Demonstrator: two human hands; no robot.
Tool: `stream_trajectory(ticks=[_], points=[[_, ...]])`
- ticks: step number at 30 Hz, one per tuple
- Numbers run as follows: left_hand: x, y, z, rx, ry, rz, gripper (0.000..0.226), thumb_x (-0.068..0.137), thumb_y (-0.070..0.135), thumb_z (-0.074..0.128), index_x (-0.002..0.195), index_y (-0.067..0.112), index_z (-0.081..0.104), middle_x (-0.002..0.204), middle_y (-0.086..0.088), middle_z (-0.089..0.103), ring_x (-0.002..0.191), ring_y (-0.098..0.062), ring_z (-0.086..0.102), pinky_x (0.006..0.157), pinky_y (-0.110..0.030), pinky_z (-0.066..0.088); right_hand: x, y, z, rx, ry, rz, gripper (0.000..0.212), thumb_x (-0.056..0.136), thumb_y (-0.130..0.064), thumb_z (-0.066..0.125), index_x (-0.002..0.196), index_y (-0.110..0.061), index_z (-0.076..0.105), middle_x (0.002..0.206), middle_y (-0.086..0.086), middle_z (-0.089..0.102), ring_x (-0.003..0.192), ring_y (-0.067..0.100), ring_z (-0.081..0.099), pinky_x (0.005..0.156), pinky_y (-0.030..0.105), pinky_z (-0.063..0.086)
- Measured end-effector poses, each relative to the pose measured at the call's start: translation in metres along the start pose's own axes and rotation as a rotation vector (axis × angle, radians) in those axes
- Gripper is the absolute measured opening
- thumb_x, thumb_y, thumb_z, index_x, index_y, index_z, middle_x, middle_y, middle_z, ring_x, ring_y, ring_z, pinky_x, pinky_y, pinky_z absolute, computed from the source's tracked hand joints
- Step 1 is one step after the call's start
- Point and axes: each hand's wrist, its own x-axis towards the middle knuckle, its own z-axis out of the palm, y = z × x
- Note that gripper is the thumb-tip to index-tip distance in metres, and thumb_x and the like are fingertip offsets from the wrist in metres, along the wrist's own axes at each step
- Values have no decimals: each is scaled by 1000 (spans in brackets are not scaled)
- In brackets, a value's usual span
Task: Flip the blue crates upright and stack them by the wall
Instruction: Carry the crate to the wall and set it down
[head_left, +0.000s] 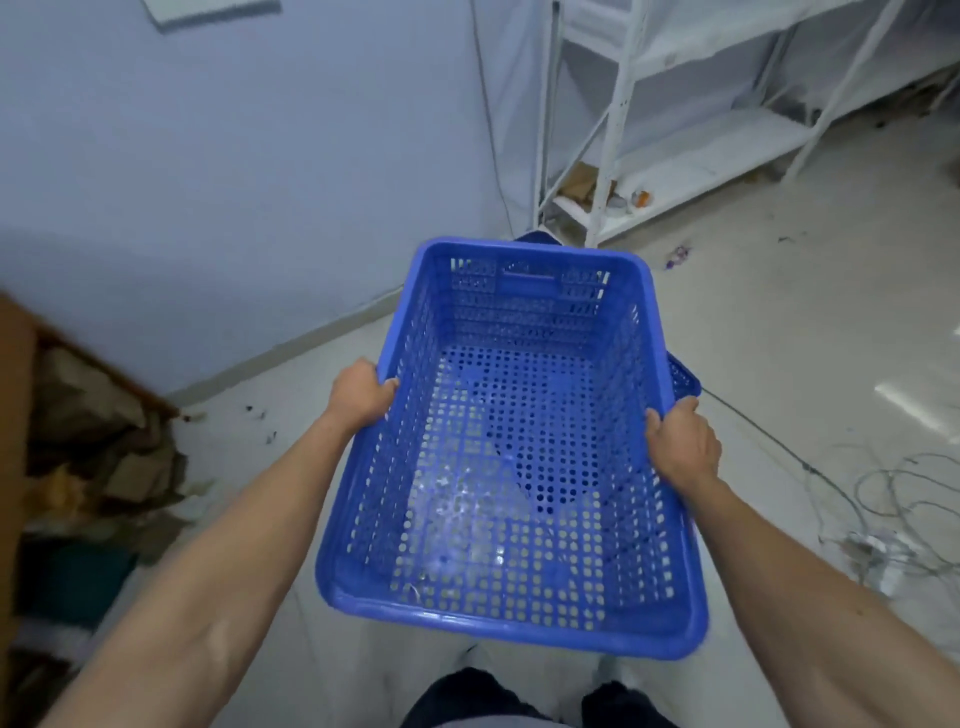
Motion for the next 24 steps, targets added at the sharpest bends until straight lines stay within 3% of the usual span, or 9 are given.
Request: stream_trajectory(ticks=[5, 13, 17, 24], points=[[21, -62, -37, -45, 63, -137, 38, 90, 34, 61, 98, -2, 65, 97, -24, 68, 91, -40, 64, 70, -34, 41, 8, -84, 23, 4, -46, -104, 42, 97, -37, 51, 110, 3, 43, 107, 29, 63, 98, 46, 61, 72, 45, 43], [70, -142, -71, -169, 121, -332, 36, 89, 33, 60, 104, 2, 68, 103, -20, 70, 96, -37, 65, 83, -39, 52, 62, -216, 81, -23, -145, -287, 40, 98, -39, 50, 107, 0, 43, 100, 23, 62, 85, 39, 61, 60, 38, 37], [113, -170, -83, -105, 150, -417, 38, 90, 35, 61, 100, -1, 68, 103, -23, 69, 96, -39, 65, 73, -33, 44, 112, -286, 123, -44, -210, -358, 42, 97, -40, 51, 111, -1, 43, 98, 21, 63, 85, 38, 61, 61, 39, 41], [179, -216, -109, -71, 118, -548, 40, 94, 40, 58, 99, 1, 67, 100, -20, 70, 93, -37, 64, 79, -39, 50, 174, -404, 184, -100, -313, -484, 44, 97, -40, 51, 112, 0, 43, 96, 23, 65, 87, 40, 63, 60, 38, 41]])
